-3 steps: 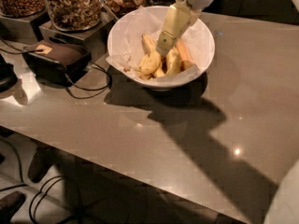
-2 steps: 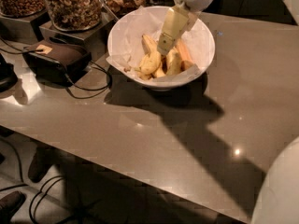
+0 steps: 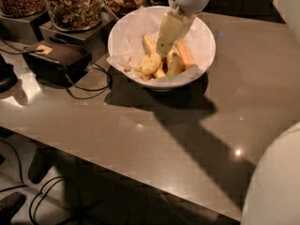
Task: Pick banana from white bowl
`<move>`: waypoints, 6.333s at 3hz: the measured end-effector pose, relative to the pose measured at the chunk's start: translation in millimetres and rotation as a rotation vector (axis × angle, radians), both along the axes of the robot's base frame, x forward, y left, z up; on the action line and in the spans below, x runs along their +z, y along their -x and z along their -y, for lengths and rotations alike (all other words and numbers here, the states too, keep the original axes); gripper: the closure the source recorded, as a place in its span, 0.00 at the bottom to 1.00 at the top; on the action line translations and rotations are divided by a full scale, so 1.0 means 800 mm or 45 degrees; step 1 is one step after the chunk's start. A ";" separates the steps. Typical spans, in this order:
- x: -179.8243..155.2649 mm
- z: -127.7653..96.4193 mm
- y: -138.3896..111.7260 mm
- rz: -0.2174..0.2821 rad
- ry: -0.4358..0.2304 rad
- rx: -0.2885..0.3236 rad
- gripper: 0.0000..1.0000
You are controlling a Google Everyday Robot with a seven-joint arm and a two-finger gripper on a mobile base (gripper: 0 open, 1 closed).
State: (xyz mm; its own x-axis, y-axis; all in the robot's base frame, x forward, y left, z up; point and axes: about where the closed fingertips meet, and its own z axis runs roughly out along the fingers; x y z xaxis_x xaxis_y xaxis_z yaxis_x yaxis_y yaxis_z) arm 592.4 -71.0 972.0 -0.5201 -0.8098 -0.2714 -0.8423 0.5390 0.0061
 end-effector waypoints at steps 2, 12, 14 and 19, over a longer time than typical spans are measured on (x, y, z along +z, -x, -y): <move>-0.006 0.001 -0.013 -0.020 -0.002 -0.044 0.33; -0.040 0.024 -0.049 -0.103 0.091 -0.309 0.40; -0.041 0.026 -0.056 -0.099 0.094 -0.319 0.22; -0.074 -0.002 -0.086 -0.093 0.104 -0.287 0.07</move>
Offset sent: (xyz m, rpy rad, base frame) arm -0.0186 -0.0244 -0.0072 -0.0633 0.1559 -0.0477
